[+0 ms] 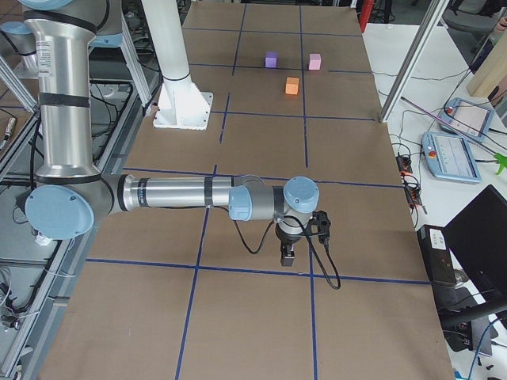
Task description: Arrange blocks in a line
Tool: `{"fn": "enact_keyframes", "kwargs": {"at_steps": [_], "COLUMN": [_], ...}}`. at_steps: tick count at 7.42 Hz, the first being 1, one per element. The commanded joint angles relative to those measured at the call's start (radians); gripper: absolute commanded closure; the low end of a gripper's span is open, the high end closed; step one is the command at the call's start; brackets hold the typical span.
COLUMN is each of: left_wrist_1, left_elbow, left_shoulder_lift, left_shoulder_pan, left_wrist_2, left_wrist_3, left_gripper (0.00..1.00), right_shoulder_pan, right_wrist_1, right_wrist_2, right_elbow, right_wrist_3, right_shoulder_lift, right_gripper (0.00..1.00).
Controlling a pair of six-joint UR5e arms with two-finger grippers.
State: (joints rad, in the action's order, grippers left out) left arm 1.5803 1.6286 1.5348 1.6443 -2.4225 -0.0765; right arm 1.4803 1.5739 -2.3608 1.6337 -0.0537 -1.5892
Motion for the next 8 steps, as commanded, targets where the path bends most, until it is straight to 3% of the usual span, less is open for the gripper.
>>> {"fn": "enact_keyframes", "kwargs": {"at_steps": [1,3,5,6,8], "left_wrist_1": [-0.124,-0.121,-0.121,-0.120,-0.118], "left_elbow": [-0.007,0.000,0.092,0.094,0.097], "left_shoulder_lift": [0.092,0.116,0.120,0.151,0.279], "left_shoulder_pan": [-0.027,-0.034,-0.062,-0.114,-0.286], "left_wrist_2": [0.052,0.063,0.072,0.069,0.074], "left_wrist_3": [0.007,0.007,-0.003,-0.020,-0.269], "left_gripper": [0.00,0.00,0.00,0.00,0.00], "right_shoulder_pan": [0.000,0.000,0.000,0.000,0.000], "right_wrist_1": [0.001,0.000,0.000,0.001,0.000], "right_wrist_2": [0.000,0.000,0.000,0.000,0.000], "right_elbow": [0.000,0.000,0.000,0.000,0.000], "right_wrist_3": [0.000,0.000,0.000,0.000,0.000], "right_shoulder_lift": [0.000,0.000,0.000,0.000,0.000], "right_gripper": [0.00,0.00,0.00,0.00,0.00]}}
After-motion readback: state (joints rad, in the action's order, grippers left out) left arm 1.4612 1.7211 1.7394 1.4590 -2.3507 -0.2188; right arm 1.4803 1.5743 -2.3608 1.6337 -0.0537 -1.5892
